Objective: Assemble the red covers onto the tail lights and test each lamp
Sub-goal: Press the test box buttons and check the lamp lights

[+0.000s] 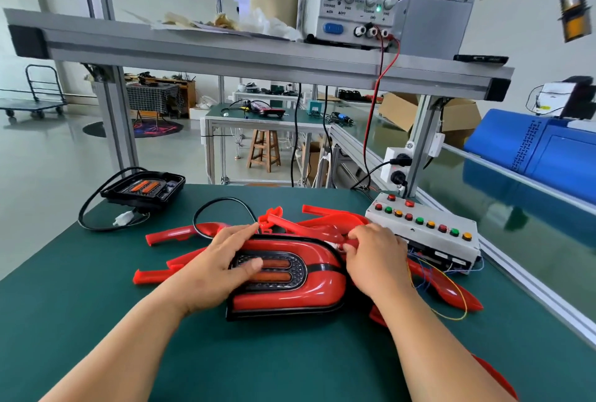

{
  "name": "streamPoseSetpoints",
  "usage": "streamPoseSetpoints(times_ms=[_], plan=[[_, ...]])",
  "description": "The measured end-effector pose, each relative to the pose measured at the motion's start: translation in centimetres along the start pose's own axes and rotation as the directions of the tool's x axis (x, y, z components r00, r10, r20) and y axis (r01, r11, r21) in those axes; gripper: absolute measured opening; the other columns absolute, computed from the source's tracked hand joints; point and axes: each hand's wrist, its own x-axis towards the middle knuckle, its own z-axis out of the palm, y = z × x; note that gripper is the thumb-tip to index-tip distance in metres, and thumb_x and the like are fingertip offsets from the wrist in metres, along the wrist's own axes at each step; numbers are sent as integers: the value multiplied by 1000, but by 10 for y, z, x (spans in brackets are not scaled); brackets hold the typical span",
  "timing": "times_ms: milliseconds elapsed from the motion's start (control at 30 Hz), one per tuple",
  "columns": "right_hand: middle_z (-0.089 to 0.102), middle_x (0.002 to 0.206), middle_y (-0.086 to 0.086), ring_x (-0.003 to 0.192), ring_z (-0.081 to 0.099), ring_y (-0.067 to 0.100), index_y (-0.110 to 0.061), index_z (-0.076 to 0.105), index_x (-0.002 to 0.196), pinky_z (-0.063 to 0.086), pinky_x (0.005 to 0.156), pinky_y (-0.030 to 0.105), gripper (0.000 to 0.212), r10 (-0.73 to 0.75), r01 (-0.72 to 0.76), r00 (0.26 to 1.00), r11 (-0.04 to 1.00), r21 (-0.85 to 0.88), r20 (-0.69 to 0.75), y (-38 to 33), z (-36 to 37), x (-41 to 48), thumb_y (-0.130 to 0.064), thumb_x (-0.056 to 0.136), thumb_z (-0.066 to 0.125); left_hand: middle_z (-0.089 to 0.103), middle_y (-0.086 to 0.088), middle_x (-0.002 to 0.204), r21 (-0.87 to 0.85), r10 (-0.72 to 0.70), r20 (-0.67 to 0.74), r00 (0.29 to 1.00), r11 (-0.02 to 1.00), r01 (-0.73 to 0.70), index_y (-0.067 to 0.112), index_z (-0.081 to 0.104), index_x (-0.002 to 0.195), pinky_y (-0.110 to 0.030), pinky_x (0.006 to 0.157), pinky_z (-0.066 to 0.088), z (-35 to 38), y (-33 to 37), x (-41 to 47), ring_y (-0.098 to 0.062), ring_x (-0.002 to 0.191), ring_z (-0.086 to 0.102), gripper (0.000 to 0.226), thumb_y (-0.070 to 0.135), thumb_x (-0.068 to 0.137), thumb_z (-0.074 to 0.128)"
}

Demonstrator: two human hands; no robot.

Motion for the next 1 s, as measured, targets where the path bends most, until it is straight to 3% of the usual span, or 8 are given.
streamPoseSetpoints(times_ms=[100,233,300,400,667,1000], plan=[[53,129,4,124,46,25,-16,51,127,36,103,41,45,12,-4,998,993,-119,65,2,-7,14,-43,91,59,39,11,137,43,15,-96,995,999,-11,27,36,147,-3,101,15,4,0,3,0,129,33,47,24,101,46],[18,160,13,149,13,28,-8,29,147,22,117,44,81,31,27,958,980,-195,286,16,-14,41,-61,90,52,40,8,137,88,47,-120,992,995,-36,25,37,146,-10,105,17,7,0,4,-3,128,34,45,25,102,43],[-1,164,12,151,-2,27,-7,15,153,12,120,44,95,46,29,934,978,-205,356,23,-14,50,-68,89,48,41,5,137,86,51,-144,988,996,-39,22,39,146,-11,106,18,9,-1,5,-8,131,35,44,24,102,42],[-10,164,11,151,-10,26,-5,3,155,6,121,44,104,54,42,917,972,-230,396,29,-9,58,-75,87,40,45,3,136,65,49,-192,980,997,-37,21,44,143,-14,108,21,12,0,6,-10,131,38,41,22,103,40],[-8,164,8,150,-17,23,-7,3,156,1,123,46,105,79,34,905,966,-256,417,38,6,65,-81,85,23,53,0,138,72,-9,-333,943,997,35,20,48,140,-11,99,24,17,-5,7,-12,130,44,39,24,103,37],[-14,163,6,149,-19,21,-10,-2,156,-4,122,44,99,74,36,916,964,-265,394,43,17,62,-80,87,15,59,2,133,33,-59,-344,937,997,75,26,51,137,-18,90,34,19,-5,7,-15,122,51,37,28,104,35]])
